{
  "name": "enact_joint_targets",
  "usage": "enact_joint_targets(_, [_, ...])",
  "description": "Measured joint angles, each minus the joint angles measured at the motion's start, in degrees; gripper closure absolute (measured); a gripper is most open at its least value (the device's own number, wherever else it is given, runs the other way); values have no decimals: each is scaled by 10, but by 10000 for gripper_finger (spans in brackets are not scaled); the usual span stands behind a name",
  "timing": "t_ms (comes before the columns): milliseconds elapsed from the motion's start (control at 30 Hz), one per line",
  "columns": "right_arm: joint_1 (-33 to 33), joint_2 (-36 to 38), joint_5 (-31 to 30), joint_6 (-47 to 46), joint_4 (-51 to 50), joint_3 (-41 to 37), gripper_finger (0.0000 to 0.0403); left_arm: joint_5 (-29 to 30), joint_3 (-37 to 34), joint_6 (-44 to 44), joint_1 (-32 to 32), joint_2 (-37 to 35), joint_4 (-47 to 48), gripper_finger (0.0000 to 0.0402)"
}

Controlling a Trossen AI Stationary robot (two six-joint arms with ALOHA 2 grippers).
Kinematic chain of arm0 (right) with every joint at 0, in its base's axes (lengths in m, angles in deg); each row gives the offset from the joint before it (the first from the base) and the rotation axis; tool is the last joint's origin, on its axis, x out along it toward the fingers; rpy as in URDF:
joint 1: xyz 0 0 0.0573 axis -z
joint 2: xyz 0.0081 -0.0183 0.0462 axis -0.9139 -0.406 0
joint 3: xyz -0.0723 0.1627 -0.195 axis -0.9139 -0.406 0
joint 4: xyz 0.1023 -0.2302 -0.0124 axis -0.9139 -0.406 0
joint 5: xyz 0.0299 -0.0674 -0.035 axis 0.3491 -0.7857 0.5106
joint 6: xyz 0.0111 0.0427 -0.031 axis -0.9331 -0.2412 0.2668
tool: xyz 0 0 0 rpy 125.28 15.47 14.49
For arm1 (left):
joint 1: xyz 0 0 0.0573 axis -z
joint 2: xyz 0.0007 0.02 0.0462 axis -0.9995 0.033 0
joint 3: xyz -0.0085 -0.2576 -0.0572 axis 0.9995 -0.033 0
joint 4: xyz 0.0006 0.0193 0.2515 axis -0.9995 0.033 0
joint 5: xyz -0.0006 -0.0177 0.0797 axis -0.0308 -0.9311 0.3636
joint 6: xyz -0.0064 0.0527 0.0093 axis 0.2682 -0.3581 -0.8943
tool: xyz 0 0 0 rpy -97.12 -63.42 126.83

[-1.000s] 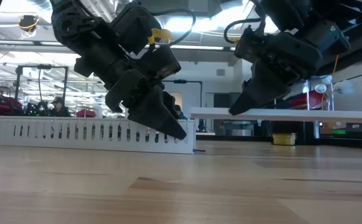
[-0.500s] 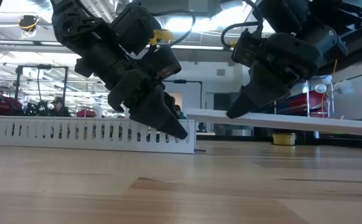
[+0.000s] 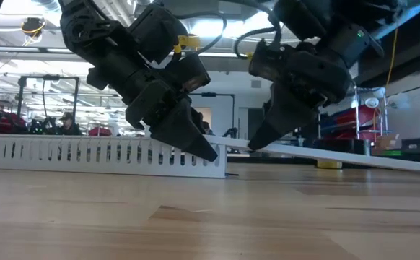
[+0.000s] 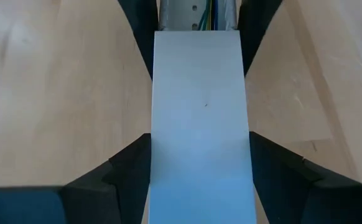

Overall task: Ziptie cables
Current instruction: Close the white cable duct

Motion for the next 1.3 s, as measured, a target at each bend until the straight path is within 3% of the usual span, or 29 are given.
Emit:
enact_joint_targets(200, [1,-7,-9,11,-76,49,185,-1,0,0,0,0,1,167])
enact_joint_targets(833, [14,-79,2,61,-160,171,185,1,-1,-21,6,-1,9,167])
enact_joint_targets(1300, [23,-79,5,71,-167,182,185,1,2,-8,6,-2,16,162])
